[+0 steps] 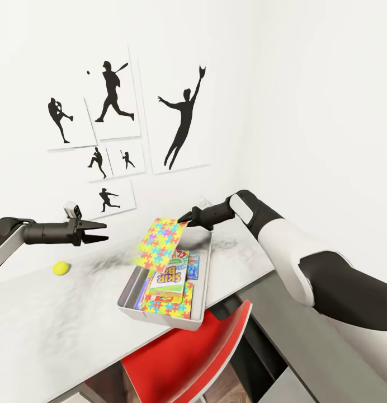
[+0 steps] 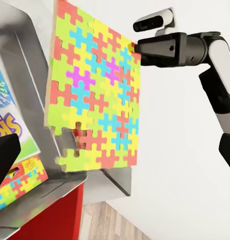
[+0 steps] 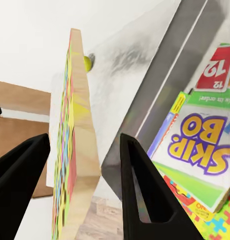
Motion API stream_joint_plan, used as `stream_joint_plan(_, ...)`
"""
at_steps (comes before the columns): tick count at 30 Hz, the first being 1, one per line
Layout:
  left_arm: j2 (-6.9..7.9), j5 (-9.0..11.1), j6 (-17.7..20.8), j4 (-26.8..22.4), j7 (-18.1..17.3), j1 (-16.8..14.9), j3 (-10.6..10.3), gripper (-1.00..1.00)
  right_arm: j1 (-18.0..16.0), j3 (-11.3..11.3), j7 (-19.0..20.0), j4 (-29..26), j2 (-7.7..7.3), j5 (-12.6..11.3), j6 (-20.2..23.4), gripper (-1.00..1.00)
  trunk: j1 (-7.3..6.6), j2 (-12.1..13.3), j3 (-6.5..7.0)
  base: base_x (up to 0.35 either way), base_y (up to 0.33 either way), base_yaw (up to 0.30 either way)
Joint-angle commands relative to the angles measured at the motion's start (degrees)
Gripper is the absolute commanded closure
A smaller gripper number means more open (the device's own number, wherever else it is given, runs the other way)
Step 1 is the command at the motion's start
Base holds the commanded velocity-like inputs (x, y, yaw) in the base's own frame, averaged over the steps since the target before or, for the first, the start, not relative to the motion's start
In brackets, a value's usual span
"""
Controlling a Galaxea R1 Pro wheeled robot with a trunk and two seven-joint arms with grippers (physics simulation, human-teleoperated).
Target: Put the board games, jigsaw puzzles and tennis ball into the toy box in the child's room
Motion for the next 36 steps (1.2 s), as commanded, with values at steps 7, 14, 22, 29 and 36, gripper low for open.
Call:
stream_joint_plan(7, 0.06, 0.15, 0.49, 0.41, -0.26, -0.12, -0.33, -1.00, 0.29, 0.08, 0.73, 2.44, -1.43, 0.26, -2.73, 1.00, 0.04, -0.13, -0.13, 0.000, 0.000, 0.000)
stream_joint_plan(14, 0.00, 0.11, 0.49, 0.44, -0.26, -0.07, -0.34, -1.00, 1.14, 0.05, 1.10, 3.19, -1.86, 0.18, -4.07, 1.00, 0.04, -0.13, -0.13, 0.000, 0.000, 0.000)
stream_joint_plan(22, 0.05, 0.12, 0.49, 0.53, -0.19, -0.04, -0.36, -1.00, 2.76, 0.04, 5.32, 3.25, -1.86, 0.26, -6.97, 1.00, 0.04, -0.13, -0.13, 0.000, 0.000, 0.000)
stream_joint_plan(29, 0.06, 0.11, 0.49, 0.99, -0.17, -0.03, -0.34, -1.00, 3.14, 0.29, 7.12, 3.25, -1.75, 0.36, -7.89, 1.00, 0.04, -0.13, -0.13, 0.000, 0.000, 0.000)
stream_joint_plan(36, -0.02, 0.11, 0.49, 1.30, -0.21, -0.03, -0.41, -1.00, 3.26, 0.80, 7.30, 3.35, -1.57, 0.35, -8.69, 1.00, 0.04, -0.13, -0.13, 0.000, 0.000, 0.000)
